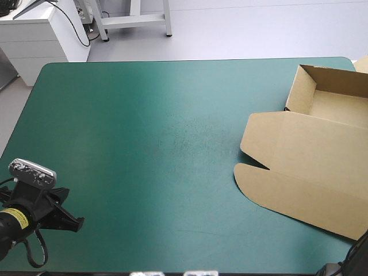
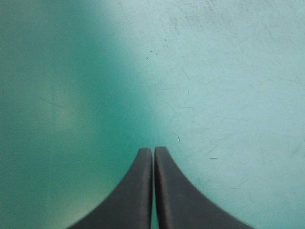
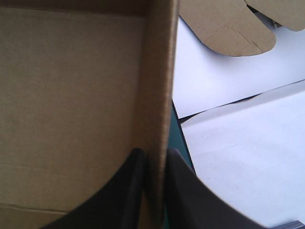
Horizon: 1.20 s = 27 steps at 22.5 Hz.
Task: Fold the box
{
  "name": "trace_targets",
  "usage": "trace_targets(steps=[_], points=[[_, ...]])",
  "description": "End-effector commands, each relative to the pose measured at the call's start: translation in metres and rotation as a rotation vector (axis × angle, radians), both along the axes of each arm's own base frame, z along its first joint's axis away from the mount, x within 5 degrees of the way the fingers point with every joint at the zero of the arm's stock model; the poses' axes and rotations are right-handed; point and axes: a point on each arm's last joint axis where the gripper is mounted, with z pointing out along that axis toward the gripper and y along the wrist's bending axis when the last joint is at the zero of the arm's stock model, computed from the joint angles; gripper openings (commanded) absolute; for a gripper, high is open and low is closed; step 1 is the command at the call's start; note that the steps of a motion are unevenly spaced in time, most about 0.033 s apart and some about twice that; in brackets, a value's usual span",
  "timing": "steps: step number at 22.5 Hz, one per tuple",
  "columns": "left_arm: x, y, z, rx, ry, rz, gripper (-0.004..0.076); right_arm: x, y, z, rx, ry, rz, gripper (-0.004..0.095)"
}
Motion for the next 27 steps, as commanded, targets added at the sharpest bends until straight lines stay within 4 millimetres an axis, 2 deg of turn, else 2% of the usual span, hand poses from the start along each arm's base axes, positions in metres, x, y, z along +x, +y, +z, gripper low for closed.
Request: trace_targets(steps=[1, 3, 5, 7, 9, 14, 16, 17, 18, 20, 21, 22, 23, 24, 25, 27], points=[[0.003, -0.001, 0.011, -0.022, -0.077, -0.003, -0.0008, -0.015, 0.007, 0.046, -0.068, -0.109, 0.014, 0.0411], [0.003, -0.001, 0.011, -0.022, -0.077, -0.003, -0.0008, -0.015, 0.007, 0.047, -0.067, -0.109, 0.010, 0.0652], [0.003, -0.001, 0.011, -0.022, -0.077, -0.003, -0.0008, -0.017, 0.008, 0.050, -0.074, -0.113, 0.010, 0.0827], [0.003, -0.001, 0.011, -0.022, -0.077, -0.003, -0.0008, -0.019, 0.009, 0.054, -0.078, -0.121, 0.010, 0.0912], [0.003, -0.001, 0.011, -0.022, -0.077, -0.003, -0.0008, -0.022, 0.011, 0.062, -0.090, -0.138, 0.010, 0.0901], [0.003, -0.001, 0.011, -0.020, -0.077, -0.004, -0.0008, -0.036, 0.024, 0.103, -0.101, -0.256, -0.002, 0.0780], [0.003, -0.001, 0.011, -0.020, -0.077, -0.004, -0.0008, -0.042, 0.042, 0.125, -0.028, -0.365, 0.049, 0.0604], [0.003, -0.001, 0.011, -0.020, -0.077, -0.004, -0.0008, -0.045, 0.054, 0.137, 0.029, -0.432, 0.095, 0.0432], [0.003, -0.001, 0.011, -0.020, -0.077, -0.004, -0.0008, -0.046, 0.061, 0.142, 0.057, -0.461, 0.114, 0.0357], [0.003, -0.001, 0.011, -0.020, -0.077, -0.004, -0.0008, -0.050, 0.088, 0.160, 0.089, -0.523, 0.187, 0.0030], [0.003, -0.001, 0.011, -0.020, -0.077, -0.004, -0.0008, -0.051, 0.097, 0.164, 0.084, -0.529, 0.213, -0.0020], [0.004, -0.001, 0.011, -0.022, -0.083, -0.005, -0.0008, -0.052, 0.117, 0.172, 0.072, -0.540, 0.267, -0.0016], [0.004, -0.001, 0.011, -0.024, -0.085, -0.006, -0.0008, -0.052, 0.128, 0.174, 0.068, -0.542, 0.294, -0.0015], [0.004, -0.002, 0.012, -0.035, -0.095, -0.011, -0.0008, -0.053, 0.150, 0.180, 0.063, -0.546, 0.349, -0.0015], [0.005, -0.003, 0.012, -0.039, -0.100, -0.013, -0.0008, -0.054, 0.163, 0.182, 0.058, -0.543, 0.384, -0.0015], [0.005, -0.003, 0.013, -0.044, -0.111, -0.014, -0.0008, -0.060, 0.206, 0.176, 0.029, -0.484, 0.505, -0.0015]])
